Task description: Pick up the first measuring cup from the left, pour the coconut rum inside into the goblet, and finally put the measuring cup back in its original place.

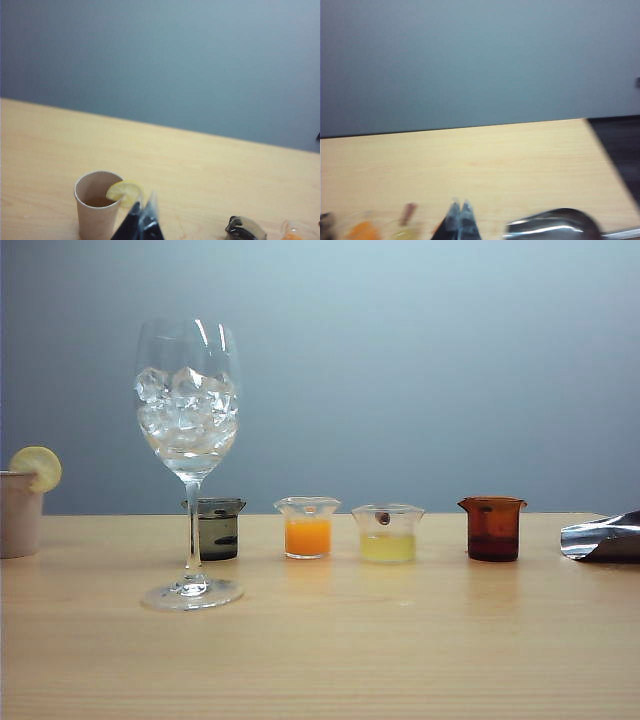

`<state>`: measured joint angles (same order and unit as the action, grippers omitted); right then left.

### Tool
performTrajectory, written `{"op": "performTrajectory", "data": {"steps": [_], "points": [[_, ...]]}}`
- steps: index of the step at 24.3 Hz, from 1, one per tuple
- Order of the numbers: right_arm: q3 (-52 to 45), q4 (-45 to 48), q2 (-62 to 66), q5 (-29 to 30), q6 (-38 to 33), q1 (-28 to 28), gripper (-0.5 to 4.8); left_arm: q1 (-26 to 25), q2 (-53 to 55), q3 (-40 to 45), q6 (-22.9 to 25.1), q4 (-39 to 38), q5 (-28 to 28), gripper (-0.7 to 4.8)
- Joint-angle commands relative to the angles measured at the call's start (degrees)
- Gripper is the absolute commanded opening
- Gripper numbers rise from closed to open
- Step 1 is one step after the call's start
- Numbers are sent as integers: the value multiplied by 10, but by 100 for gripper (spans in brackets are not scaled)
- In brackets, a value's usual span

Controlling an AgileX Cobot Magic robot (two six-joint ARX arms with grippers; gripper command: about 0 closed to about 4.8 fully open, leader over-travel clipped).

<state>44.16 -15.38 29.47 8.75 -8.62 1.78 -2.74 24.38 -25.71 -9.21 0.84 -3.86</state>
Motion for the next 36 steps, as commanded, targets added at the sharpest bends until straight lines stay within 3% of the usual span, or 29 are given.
{"op": "performTrajectory", "data": {"steps": [1, 6, 9, 15, 19, 24, 26, 36], "points": [[43, 24, 50, -28, -4, -79, -5, 18, 107, -35, 2, 66, -29, -6], [56, 53, 105, -26, 12, -177, -5, 76, 198, -35, 49, 191, -39, -6], [56, 54, 140, -46, 31, -256, -5, 92, 252, -35, 45, 198, -42, -6], [56, 97, 190, -51, 31, -315, -5, 91, 336, -35, 83, 219, -64, -6], [56, 157, 225, -47, 31, -331, -5, 91, 424, -35, 124, 266, -119, -6], [57, 175, 248, -39, 31, -330, -5, 91, 527, -35, 124, 368, -143, -6], [57, 176, 254, -39, 44, -328, -5, 91, 588, -35, 124, 418, -184, -6], [57, 191, 280, -32, 48, -328, -5, 93, 721, -35, 122, 518, -209, -6]]}}
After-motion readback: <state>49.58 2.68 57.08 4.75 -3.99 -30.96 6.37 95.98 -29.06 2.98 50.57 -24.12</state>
